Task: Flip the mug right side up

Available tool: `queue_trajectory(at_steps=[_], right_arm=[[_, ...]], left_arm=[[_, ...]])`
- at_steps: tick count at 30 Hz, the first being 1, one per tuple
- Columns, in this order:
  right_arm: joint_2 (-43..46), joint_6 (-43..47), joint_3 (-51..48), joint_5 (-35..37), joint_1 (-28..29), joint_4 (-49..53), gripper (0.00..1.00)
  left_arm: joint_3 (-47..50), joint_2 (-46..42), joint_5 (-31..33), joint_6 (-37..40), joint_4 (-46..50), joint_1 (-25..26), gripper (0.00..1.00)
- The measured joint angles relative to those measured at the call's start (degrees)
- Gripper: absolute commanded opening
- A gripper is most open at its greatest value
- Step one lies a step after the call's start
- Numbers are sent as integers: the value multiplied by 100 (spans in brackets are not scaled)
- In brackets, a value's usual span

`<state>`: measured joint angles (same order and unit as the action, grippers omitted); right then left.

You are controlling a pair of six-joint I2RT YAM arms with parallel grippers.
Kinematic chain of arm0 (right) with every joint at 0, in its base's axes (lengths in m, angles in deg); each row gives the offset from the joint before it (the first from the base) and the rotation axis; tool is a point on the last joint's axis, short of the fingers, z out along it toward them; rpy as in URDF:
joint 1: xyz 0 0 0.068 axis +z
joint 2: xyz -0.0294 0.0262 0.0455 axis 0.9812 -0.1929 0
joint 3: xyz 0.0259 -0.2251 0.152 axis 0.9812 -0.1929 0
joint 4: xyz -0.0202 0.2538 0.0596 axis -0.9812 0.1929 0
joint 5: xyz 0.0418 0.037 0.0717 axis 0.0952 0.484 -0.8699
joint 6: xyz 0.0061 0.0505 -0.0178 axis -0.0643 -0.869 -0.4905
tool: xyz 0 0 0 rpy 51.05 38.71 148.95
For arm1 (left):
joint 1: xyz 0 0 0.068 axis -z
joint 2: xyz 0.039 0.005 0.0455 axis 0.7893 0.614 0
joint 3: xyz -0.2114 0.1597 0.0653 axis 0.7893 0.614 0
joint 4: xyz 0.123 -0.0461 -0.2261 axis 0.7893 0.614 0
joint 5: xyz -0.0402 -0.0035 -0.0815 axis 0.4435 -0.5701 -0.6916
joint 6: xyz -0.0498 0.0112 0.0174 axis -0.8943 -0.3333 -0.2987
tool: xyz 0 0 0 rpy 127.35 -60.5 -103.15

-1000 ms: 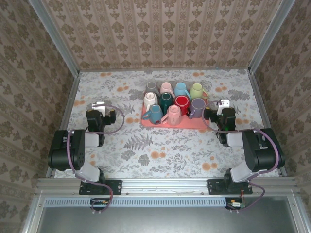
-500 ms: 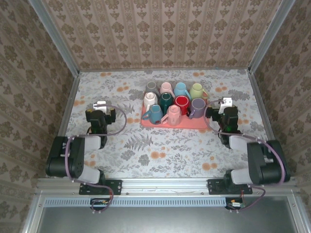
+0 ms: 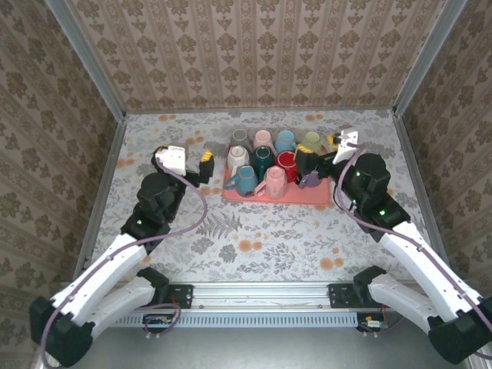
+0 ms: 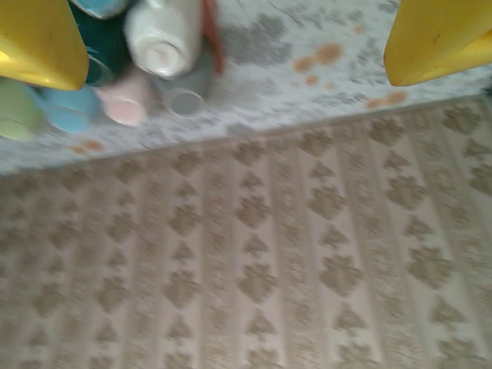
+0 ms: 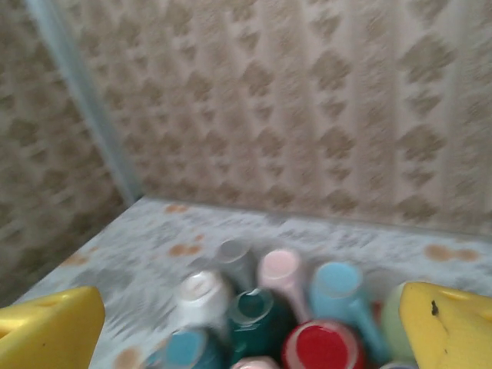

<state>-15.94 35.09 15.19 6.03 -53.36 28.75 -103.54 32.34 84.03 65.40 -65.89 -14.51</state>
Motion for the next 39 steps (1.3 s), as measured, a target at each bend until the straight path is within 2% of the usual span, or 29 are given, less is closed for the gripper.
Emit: queue_trajectory(at_steps=[3,6,9,12,15,19,22,25,28,39], right_arm=[[-138,-382,872,337,680,1473,100],[-468,-785,1770,767,1012,2944,100],[-660,-1075,2103,852,870,3853,100],[-573,-1449,1714,216,297,4072,100],[-857,-1784,1615,-129,-48,4382,100],[-1620,-2260,1624,-356,87,4446,100],[-2302,-2734,1821,-437,258,4544,99],[-3195,-3187,2424,-442,382,4721,100],[-3825,-3591,2894,-385,452,4841,100],[-5149,-4688,4264,330,520,5897,100]], left_arm=[[-726,-94,221,-234,1482,634,100],[-1196,-28,625,-643,2964,1062,100],[-1467,131,459,-938,4168,992,100],[-1453,98,9,-1268,4846,732,100],[-1272,-153,-437,-1711,5064,269,100],[-1250,-221,-885,-2013,5132,-173,100],[-1355,87,-981,-2015,5145,-181,100],[-1462,411,-1014,-2009,5152,-181,100],[-1464,378,-1078,-1976,5154,-181,100],[-1119,7,-1123,-1886,4850,-269,100]])
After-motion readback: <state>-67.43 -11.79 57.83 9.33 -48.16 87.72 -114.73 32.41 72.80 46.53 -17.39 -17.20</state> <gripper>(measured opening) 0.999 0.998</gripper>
